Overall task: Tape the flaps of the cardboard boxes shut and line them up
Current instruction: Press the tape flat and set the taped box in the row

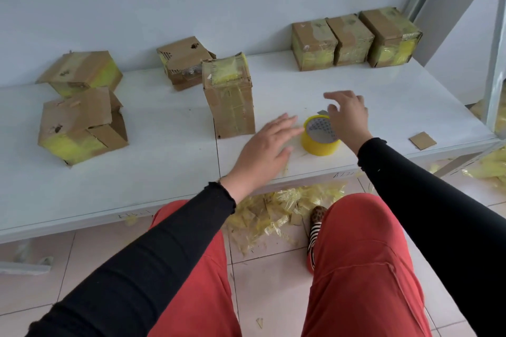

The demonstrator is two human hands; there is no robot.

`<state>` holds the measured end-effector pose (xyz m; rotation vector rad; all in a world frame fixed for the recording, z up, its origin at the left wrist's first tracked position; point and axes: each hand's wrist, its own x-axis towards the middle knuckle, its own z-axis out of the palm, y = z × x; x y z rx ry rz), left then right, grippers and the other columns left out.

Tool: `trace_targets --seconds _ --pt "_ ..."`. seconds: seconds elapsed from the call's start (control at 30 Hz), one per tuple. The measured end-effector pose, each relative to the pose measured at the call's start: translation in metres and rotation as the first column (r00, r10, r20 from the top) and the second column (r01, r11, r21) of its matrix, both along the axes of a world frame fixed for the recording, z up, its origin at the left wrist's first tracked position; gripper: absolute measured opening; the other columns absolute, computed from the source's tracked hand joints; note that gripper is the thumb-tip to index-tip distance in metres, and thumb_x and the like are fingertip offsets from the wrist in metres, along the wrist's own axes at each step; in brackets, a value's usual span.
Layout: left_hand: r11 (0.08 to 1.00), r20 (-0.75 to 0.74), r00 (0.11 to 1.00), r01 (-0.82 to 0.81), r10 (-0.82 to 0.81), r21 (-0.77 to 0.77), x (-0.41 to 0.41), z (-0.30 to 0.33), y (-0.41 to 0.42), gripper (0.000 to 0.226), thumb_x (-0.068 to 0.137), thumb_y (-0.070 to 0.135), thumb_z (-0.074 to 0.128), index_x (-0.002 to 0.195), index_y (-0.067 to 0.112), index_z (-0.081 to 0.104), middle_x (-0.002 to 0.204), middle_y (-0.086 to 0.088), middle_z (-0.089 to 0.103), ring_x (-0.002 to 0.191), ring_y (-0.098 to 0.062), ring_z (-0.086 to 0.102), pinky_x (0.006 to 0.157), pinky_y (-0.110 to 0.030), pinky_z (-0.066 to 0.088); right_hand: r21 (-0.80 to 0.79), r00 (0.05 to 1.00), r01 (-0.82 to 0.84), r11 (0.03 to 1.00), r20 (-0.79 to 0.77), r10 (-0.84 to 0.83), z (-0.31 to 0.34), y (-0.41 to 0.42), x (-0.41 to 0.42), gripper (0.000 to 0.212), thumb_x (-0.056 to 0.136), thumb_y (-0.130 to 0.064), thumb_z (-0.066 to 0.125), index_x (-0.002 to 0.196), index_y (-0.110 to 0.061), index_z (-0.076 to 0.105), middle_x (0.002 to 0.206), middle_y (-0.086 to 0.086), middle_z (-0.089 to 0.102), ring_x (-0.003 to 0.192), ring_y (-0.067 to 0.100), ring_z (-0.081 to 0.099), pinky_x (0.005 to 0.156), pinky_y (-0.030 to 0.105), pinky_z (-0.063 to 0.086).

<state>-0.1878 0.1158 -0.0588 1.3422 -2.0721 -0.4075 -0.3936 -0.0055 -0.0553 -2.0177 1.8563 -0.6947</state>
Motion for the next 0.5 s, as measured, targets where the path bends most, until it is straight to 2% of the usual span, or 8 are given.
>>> trace_targets --seconds 0.07,0.17,0.23,0.3,0.37,0.43,0.5 --pt "0.988 -0.018 0.997 -0.074 0.073 -0.132 0.023 0.014 0.001 0.034 0.100 0.004 0.059 0.131 0.011 0.068 0.147 -0.008 0.058 0.142 -0.024 0.044 0.121 -0.032 0.025 -0.112 0.991 -0.121 0.986 0.035 0.126 0.014 0.008 0.033 0.034 0.100 -0.014 0.051 0.128 -0.022 0.068 0.137 0.003 0.059 0.126 0.031 0.046 0.096 0.036 0.033" --pt "0.915 -0.077 0.970 -0.245 0.232 -0.321 0.058 0.033 -0.003 0.025 0.097 0.005 0.063 0.119 0.009 0.072 0.129 -0.008 0.064 0.125 -0.024 0.051 0.110 -0.029 0.034 -0.284 0.944 -0.285 0.915 0.084 0.320 0.036 0.020 0.077 0.028 0.099 -0.020 0.057 0.125 -0.019 0.068 0.129 0.003 0.062 0.119 0.031 0.051 0.098 0.041 0.040" --pt "0.856 -0.165 0.928 -0.373 0.335 -0.358 0.079 0.043 -0.012 0.024 0.095 0.007 0.063 0.118 0.009 0.070 0.126 -0.006 0.063 0.122 -0.022 0.051 0.109 -0.031 0.037 -0.345 0.905 -0.358 0.868 0.100 0.413 0.049 0.023 0.099 0.030 0.098 -0.024 0.059 0.126 -0.017 0.067 0.128 0.003 0.062 0.118 0.029 0.052 0.099 0.042 0.042" --pt "0.823 -0.259 0.880 -0.468 0.399 -0.321 0.097 0.052 -0.023 0.028 0.093 0.009 0.062 0.121 0.008 0.067 0.127 -0.003 0.061 0.123 -0.020 0.052 0.108 -0.041 0.042 -0.362 0.874 -0.423 0.831 0.080 0.480 0.058 0.021 0.116 0.035 0.098 -0.028 0.060 0.130 -0.017 0.064 0.131 0.002 0.060 0.120 0.027 0.051 0.100 0.038 0.042" --pt "0.845 -0.268 0.867 -0.482 0.421 -0.232 0.111 0.060 -0.037 0.037 0.093 0.013 0.062 0.129 0.010 0.064 0.135 0.000 0.059 0.130 -0.018 0.049 0.111 -0.041 0.041 -0.345 0.847 -0.485 0.804 0.043 0.529 0.063 0.017 0.129 0.040 0.096 -0.030 0.061 0.134 -0.018 0.062 0.138 0.001 0.058 0.125 0.024 0.048 0.101 0.031 0.040" --pt "0.900 -0.172 0.901 -0.420 0.398 -0.115 0.119 0.066 -0.050 0.046 0.092 0.018 0.063 0.138 0.015 0.061 0.145 0.002 0.055 0.139 -0.016 0.043 0.118 -0.038 0.035 -0.314 0.831 -0.528 0.789 0.001 0.556 0.063 0.011 0.138 0.044 0.095 -0.030 0.064 0.137 -0.019 0.060 0.144 0.000 0.055 0.128 0.023 0.046 0.101 0.027 0.038" --pt "0.936 -0.033 0.936 -0.351 0.350 -0.030 0.123 0.065 -0.061 0.052 0.093 0.023 0.065 0.144 0.018 0.058 0.152 0.001 0.050 0.144 -0.016 0.039 0.121 -0.036 0.030 -0.285 0.828 -0.545 0.789 -0.033 0.560 0.059 0.006 0.144 0.045 0.094 -0.029 0.065 0.138 -0.018 0.060 0.146 0.002 0.054 0.131 0.025 0.045 0.104 0.030 0.040"
